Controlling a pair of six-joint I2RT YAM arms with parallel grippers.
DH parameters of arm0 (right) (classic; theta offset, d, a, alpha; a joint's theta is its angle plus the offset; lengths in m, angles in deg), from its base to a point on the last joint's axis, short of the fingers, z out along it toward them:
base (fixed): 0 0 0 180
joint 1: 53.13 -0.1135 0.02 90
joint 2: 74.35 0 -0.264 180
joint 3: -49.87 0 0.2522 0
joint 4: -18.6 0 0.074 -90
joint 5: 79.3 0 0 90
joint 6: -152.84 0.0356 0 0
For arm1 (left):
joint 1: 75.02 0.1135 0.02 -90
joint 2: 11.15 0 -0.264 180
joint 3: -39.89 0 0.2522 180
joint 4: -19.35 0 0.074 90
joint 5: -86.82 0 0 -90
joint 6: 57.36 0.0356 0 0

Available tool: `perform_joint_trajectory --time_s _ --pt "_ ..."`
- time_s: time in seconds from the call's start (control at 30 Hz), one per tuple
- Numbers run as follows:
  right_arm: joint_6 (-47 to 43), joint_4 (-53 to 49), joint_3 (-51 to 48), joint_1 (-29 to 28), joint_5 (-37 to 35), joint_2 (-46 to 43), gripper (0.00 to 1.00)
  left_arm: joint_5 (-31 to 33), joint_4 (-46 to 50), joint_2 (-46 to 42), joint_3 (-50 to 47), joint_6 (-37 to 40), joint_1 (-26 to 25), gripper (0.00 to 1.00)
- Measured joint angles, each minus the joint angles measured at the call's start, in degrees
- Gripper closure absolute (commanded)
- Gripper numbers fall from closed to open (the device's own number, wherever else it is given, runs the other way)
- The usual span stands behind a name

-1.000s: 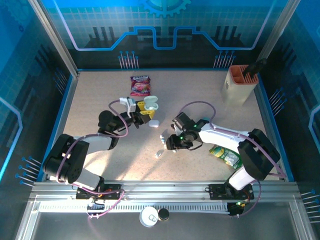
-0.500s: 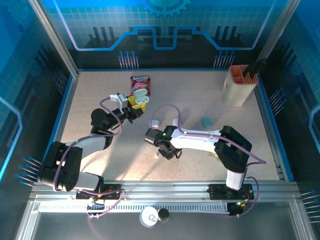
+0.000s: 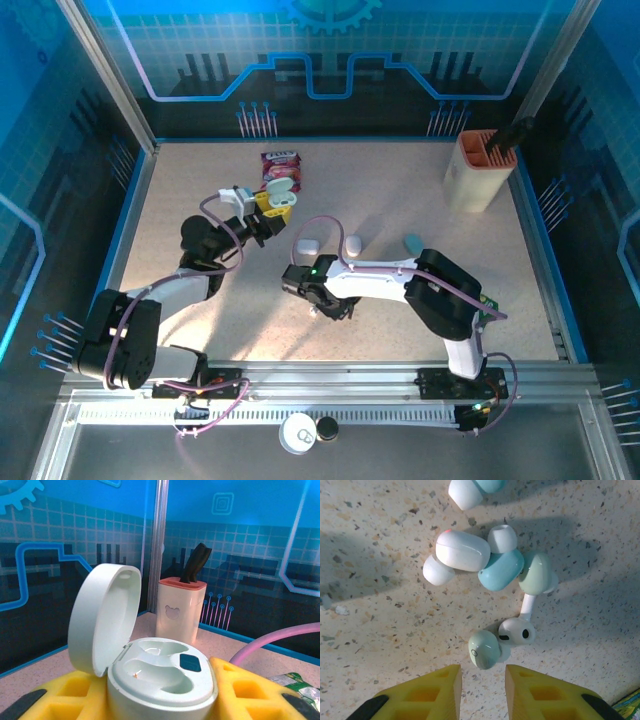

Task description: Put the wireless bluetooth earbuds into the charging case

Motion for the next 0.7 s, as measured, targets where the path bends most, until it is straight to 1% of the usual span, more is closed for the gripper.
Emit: perform_joint_trajectory --time_s 0.3,0.7 --pt "-0.74 0.04 0.22 0.00 -0.24 2.16 0.72 0.00 0.17 0.00 0.00 -0.02 0.00 0.63" --pt "-0.76 0.24 0.57 0.02 -1.18 3.30 0.78 -0.04 0.04 0.00 0.00 -0.17 0.00 0.63"
